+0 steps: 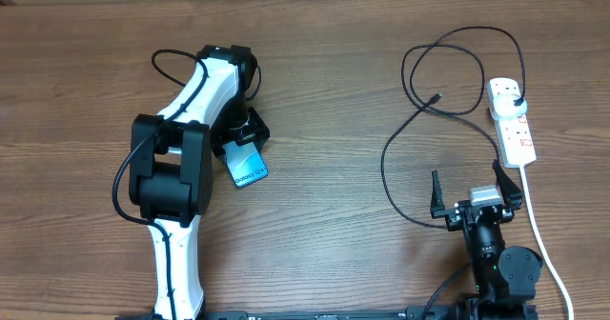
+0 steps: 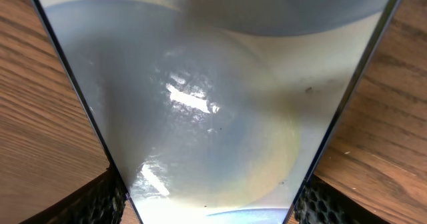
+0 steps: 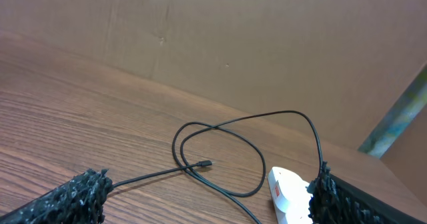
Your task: Plug charger to phone and switch on socket
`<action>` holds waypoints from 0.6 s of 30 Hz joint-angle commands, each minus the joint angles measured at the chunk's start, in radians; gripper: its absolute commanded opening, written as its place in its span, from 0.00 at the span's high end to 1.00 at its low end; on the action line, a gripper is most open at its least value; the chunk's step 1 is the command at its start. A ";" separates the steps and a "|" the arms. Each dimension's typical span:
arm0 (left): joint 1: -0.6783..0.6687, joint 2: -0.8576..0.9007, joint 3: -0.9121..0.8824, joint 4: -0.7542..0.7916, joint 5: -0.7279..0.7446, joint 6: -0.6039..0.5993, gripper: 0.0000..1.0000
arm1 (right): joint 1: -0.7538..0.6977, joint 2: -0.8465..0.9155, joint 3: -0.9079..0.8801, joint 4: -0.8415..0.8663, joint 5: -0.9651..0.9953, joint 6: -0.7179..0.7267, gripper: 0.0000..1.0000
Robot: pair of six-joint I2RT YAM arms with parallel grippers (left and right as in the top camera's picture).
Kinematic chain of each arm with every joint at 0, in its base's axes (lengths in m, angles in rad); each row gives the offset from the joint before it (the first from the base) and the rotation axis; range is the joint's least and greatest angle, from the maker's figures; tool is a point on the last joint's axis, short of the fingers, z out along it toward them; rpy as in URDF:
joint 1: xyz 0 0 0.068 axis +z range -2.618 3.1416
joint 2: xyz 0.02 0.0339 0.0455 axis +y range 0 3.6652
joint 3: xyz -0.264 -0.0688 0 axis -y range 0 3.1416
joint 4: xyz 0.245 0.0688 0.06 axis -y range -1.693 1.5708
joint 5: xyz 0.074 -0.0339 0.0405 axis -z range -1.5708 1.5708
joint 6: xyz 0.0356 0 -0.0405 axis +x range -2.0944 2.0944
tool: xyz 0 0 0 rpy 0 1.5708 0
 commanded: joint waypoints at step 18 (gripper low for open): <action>0.006 0.061 0.047 0.046 0.019 0.237 0.56 | -0.002 -0.009 -0.011 0.005 0.008 0.000 0.00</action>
